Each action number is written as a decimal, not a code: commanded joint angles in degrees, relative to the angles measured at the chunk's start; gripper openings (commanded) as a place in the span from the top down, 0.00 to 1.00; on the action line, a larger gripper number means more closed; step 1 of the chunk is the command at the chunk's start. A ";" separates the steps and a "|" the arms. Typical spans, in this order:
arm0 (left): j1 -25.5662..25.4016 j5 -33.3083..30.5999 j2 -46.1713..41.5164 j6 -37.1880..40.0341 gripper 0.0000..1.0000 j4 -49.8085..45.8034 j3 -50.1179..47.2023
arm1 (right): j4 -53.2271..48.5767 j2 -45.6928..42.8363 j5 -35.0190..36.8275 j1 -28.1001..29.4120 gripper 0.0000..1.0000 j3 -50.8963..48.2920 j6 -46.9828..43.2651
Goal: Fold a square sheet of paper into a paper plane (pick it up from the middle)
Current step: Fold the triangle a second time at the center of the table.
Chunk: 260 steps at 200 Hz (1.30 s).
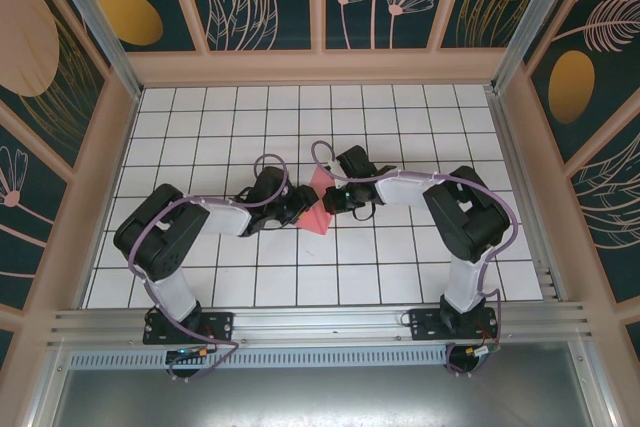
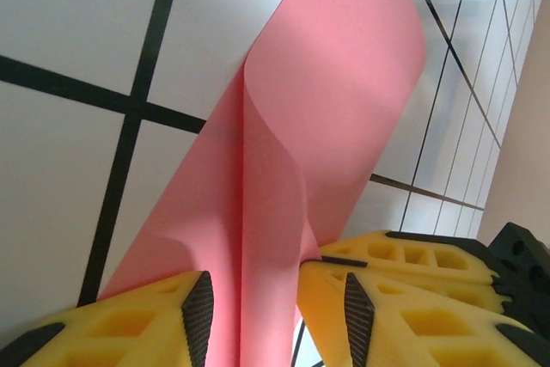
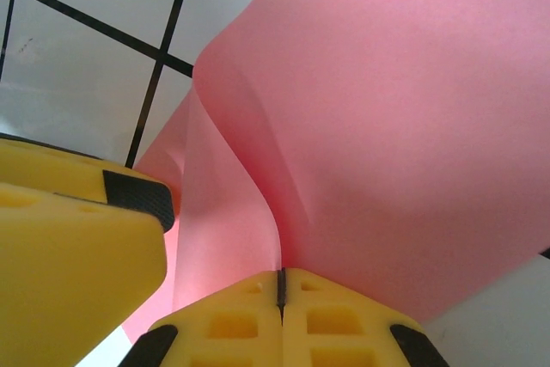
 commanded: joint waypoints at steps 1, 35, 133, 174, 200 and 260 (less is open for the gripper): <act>0.10 0.96 2.24 -1.26 0.58 1.16 0.63 | -0.47 0.18 -1.26 -0.46 0.93 0.75 -1.04; 0.13 0.86 2.27 -0.94 0.66 -0.23 0.89 | -0.38 -0.25 -0.76 -0.65 0.93 0.42 -0.91; 0.06 0.69 -3.35 0.41 0.63 -1.04 1.87 | 0.83 -1.60 -0.56 -1.87 0.93 -0.82 0.02; 0.00 1.54 -0.22 -0.72 0.61 -0.20 1.84 | 1.02 -1.67 -0.87 -1.89 0.93 -0.97 0.15; 0.01 1.92 0.79 -0.67 0.59 -0.43 2.61 | 1.32 -1.88 -0.82 -1.84 0.93 -1.19 0.30; -0.03 3.55 2.40 -1.62 0.61 2.87 2.49 | 1.49 -1.86 -1.15 -1.90 0.93 -1.31 0.34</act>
